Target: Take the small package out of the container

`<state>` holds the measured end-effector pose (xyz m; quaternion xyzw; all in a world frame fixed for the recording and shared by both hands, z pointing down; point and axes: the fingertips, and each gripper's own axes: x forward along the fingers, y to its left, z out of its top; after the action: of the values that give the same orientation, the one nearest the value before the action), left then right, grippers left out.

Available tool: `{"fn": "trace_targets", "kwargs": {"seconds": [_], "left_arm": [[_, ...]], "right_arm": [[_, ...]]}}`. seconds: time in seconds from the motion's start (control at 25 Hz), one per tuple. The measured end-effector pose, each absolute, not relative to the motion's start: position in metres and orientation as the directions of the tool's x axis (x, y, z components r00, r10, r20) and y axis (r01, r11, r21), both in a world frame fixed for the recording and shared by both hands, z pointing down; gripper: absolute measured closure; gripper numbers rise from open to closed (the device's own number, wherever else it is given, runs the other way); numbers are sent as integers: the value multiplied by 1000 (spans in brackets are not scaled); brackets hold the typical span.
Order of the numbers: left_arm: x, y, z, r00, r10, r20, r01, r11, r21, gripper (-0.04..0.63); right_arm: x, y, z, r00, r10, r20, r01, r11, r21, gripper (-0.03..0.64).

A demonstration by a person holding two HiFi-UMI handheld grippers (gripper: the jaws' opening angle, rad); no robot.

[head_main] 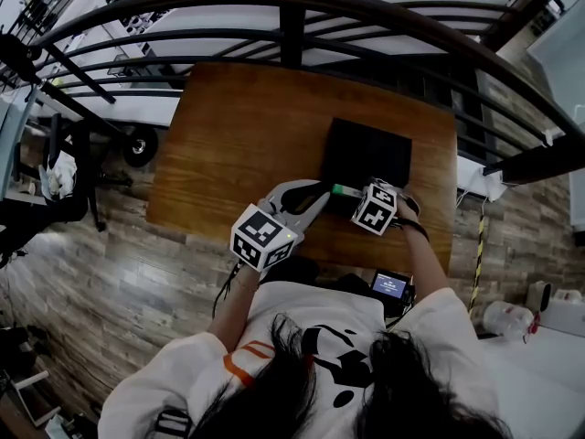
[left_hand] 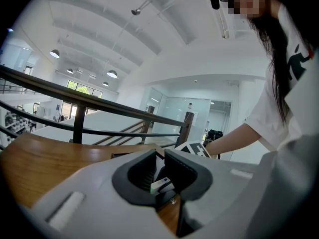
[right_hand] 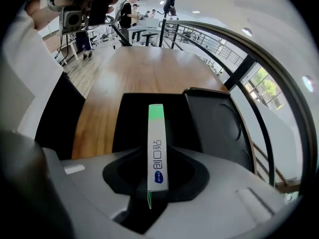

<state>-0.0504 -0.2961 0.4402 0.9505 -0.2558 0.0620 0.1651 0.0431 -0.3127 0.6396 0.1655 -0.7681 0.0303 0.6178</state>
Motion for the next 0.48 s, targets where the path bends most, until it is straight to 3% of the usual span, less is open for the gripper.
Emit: {"fn": "trace_targets", "kwargs": {"seconds": [0.48], "left_arm": [[-46,-296,445,868,-447,216,-494,-823,282,551]], "right_arm": [[43,-308,628,-240,-243,940,-461,881,110,499]]}}
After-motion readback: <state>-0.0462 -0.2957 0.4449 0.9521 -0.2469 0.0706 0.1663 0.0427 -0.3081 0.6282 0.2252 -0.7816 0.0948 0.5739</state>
